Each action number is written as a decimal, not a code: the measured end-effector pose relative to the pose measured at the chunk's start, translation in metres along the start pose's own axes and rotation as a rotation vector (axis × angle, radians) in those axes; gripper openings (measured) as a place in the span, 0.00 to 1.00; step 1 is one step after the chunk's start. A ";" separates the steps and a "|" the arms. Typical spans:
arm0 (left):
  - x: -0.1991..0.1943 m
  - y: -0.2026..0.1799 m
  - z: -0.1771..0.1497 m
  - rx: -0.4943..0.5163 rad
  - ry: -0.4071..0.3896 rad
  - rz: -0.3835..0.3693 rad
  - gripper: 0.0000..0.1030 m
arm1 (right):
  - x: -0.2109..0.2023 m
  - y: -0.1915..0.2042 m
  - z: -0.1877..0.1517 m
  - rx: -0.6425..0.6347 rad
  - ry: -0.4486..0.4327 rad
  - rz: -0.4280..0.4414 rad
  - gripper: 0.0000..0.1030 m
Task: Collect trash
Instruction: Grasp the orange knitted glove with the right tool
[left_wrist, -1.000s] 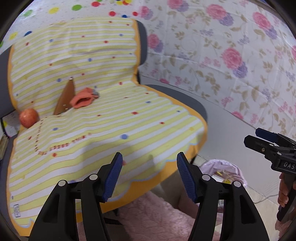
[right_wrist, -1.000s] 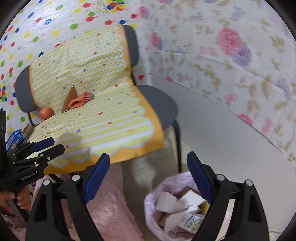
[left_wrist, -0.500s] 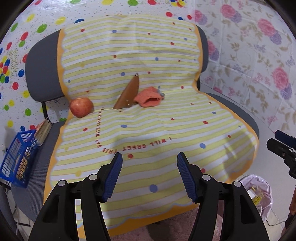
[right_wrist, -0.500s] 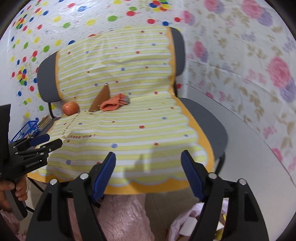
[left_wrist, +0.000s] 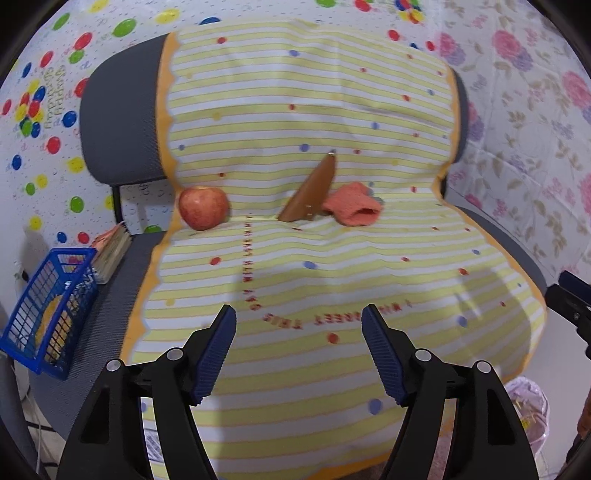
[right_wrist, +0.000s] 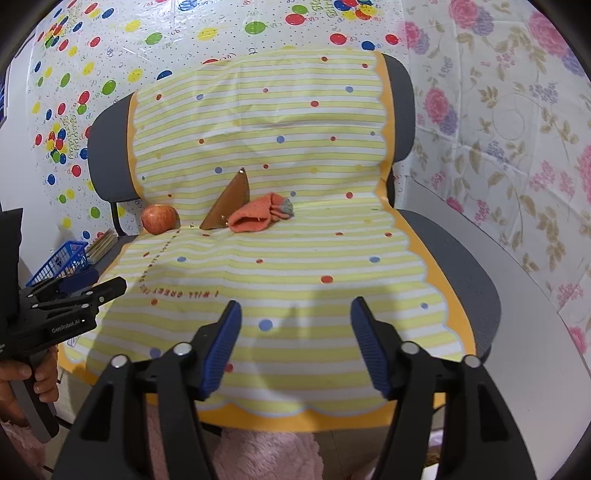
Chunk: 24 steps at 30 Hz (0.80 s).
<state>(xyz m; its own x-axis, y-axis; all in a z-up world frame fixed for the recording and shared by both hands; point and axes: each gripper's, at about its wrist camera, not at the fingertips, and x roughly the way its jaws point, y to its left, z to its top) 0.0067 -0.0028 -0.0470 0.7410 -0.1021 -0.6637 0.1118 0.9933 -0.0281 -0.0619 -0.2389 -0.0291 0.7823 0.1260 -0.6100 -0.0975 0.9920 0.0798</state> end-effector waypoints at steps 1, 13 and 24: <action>0.002 0.005 0.002 -0.009 -0.001 0.008 0.71 | 0.004 0.001 0.003 0.000 0.002 0.004 0.65; 0.030 0.043 0.041 -0.065 -0.003 0.030 0.71 | 0.071 0.028 0.062 -0.035 0.046 0.076 0.71; 0.097 0.047 0.079 -0.044 -0.006 0.025 0.77 | 0.205 0.044 0.126 -0.040 0.130 0.143 0.44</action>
<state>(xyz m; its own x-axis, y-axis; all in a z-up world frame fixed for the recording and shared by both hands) 0.1363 0.0301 -0.0532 0.7470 -0.0770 -0.6603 0.0640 0.9970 -0.0439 0.1717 -0.1694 -0.0517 0.6726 0.2624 -0.6920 -0.2285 0.9630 0.1431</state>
